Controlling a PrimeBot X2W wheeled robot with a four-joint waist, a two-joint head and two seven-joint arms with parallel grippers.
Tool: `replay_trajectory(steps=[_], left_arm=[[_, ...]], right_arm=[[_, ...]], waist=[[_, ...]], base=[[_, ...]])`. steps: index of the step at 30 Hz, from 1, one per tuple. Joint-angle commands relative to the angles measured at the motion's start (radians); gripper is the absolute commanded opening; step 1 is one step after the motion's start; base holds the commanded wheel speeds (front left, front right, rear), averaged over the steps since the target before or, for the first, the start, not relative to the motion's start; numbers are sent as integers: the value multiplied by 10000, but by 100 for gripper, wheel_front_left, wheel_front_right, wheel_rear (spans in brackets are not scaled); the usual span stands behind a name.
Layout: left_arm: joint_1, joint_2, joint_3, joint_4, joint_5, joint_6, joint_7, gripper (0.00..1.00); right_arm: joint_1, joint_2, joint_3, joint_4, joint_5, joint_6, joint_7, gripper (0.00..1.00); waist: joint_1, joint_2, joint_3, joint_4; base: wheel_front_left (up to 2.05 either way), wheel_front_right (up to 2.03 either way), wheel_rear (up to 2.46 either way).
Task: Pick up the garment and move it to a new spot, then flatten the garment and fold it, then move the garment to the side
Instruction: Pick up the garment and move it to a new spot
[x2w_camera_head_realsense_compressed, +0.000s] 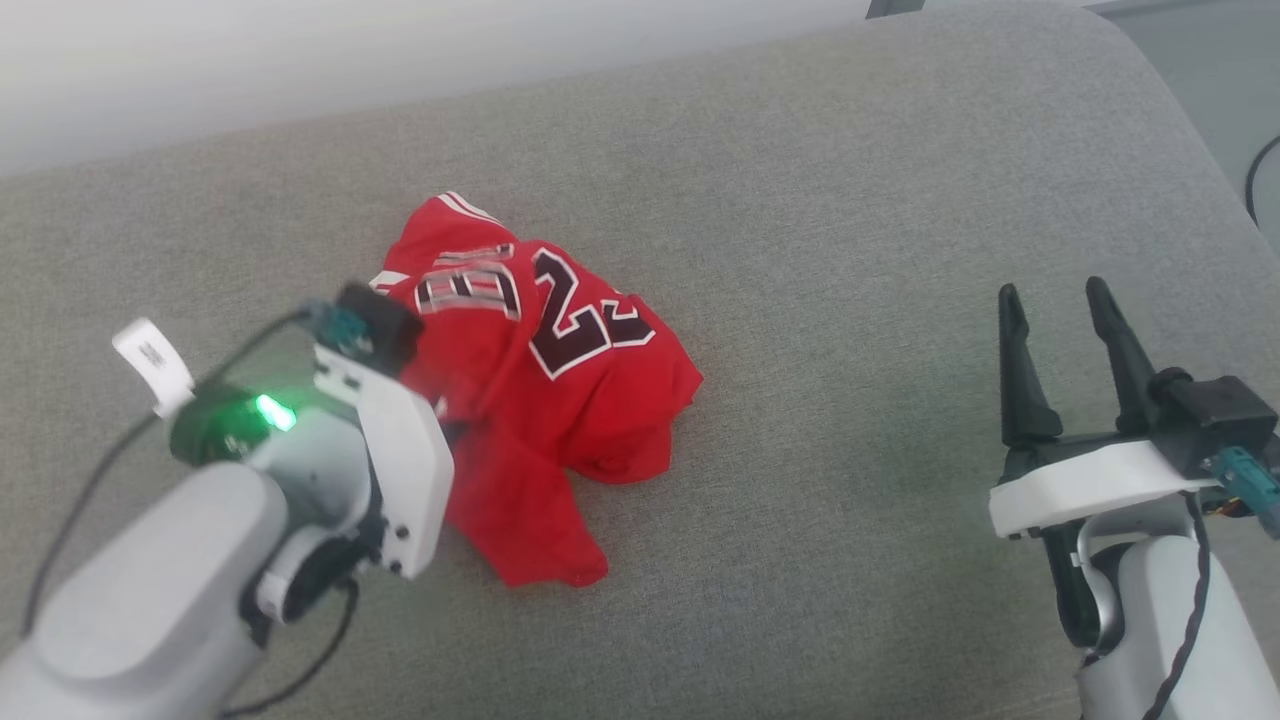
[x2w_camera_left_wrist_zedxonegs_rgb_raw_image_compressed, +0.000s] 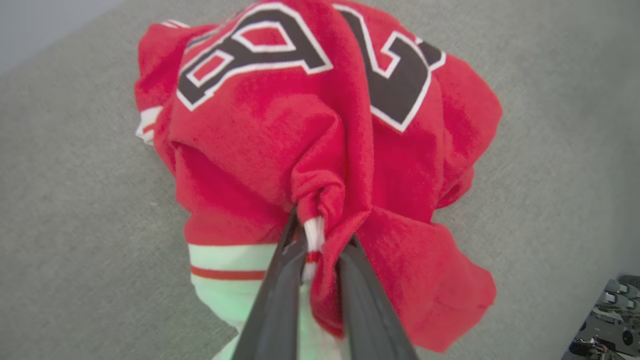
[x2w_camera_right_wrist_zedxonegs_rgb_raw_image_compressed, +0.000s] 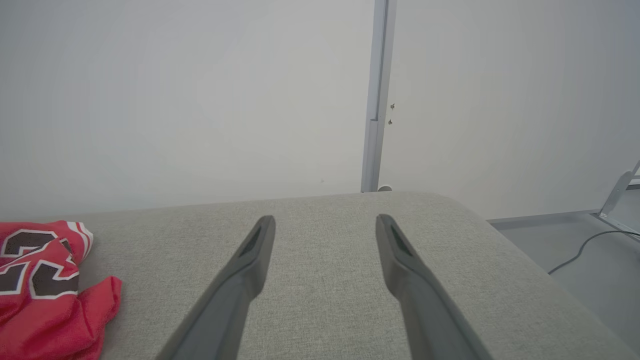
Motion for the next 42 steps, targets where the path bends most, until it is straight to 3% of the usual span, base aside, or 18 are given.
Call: replay_trajectory(steps=[1,13,14,17,18,19,27,38,42], left_arm=[[126,-50,-28,66,6,-47,-44,0],[2,-1230,-755,3129,-3,-852,-349,0],[-50,-1323,-736,3254,-39,-933,-446,4],[-265,-1455,-679,3431,-92,-1163,-708,59],[-296,-1441,-662,3426,-91,-1253,-801,96],[-298,-1405,-645,3404,-96,-1326,-869,100],[265,-760,-138,2413,62,-1396,-2308,100],[2557,597,1682,1090,-53,-536,-6244,100],[3540,849,2317,868,-280,-183,-7436,100]], right_arm=[[56,45,13,54,-20,-3,-63,100],[-264,58,281,361,-81,-3,-145,100],[-249,57,268,382,-92,-3,-149,100],[-189,55,228,429,-132,-3,-152,100],[-159,56,218,450,-149,-3,-154,100],[-118,57,211,468,-164,-3,-156,100],[274,-25,239,628,110,-3,-150,100],[960,-519,186,784,556,-3,-172,100],[1139,-647,16,774,562,-3,-186,100]], waist=[[0,0,-5,3],[0,0,-80,191],[0,0,-125,234],[0,0,-329,390],[0,0,-417,446],[0,0,-519,503],[0,0,-1478,1046],[0,0,-2427,1721],[0,0,-2583,2005]], base=[[0,0,0],[0,0,0],[0,0,0],[0,0,0],[0,0,0],[0,0,0],[0,0,0],[0,0,0],[0,0,0]])
